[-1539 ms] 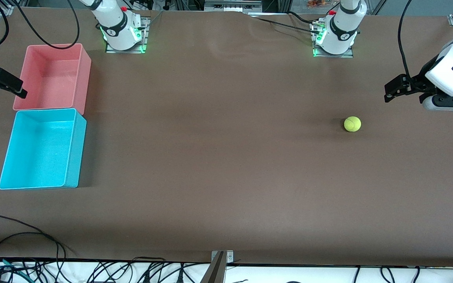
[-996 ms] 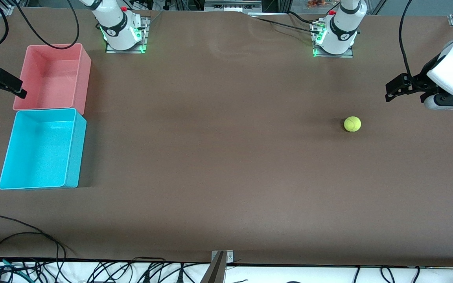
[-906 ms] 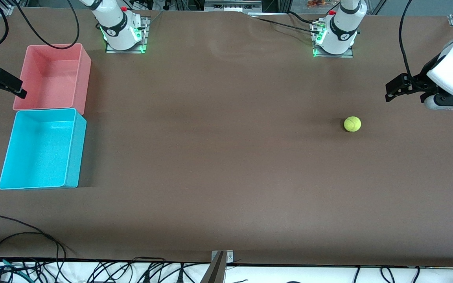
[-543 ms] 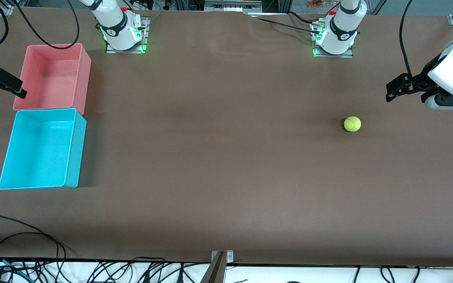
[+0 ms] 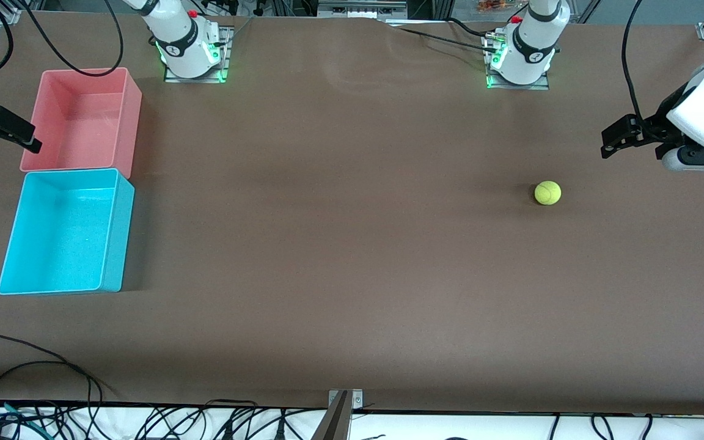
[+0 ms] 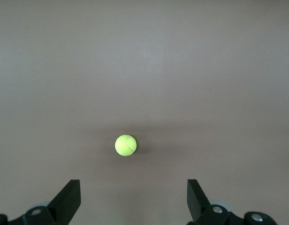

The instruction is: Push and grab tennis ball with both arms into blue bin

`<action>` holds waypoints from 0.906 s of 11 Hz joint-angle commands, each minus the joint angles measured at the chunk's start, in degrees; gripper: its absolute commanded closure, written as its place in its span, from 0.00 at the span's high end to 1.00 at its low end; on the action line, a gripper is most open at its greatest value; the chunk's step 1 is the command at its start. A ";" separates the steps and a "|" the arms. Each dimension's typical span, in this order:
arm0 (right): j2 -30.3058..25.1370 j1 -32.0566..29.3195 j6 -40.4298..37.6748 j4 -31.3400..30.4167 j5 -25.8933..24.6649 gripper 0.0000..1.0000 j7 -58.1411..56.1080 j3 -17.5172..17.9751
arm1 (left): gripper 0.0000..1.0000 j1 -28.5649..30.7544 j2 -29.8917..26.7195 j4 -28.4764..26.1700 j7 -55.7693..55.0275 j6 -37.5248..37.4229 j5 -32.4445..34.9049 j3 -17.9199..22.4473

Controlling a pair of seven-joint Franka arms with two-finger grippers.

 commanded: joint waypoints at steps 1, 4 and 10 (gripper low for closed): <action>0.09 0.01 -0.14 0.95 1.01 1.00 -0.24 -0.27 | 1.00 -0.20 -0.04 0.93 0.64 -1.79 -0.55 -0.10; 0.09 0.10 -0.41 0.95 1.01 1.00 0.46 -0.27 | 1.00 -0.02 0.22 1.02 0.99 -2.24 -0.55 -0.10; 0.09 0.10 -0.23 0.95 1.10 1.00 0.55 -0.26 | 1.00 -0.11 0.40 0.84 0.99 -2.24 -0.55 -0.10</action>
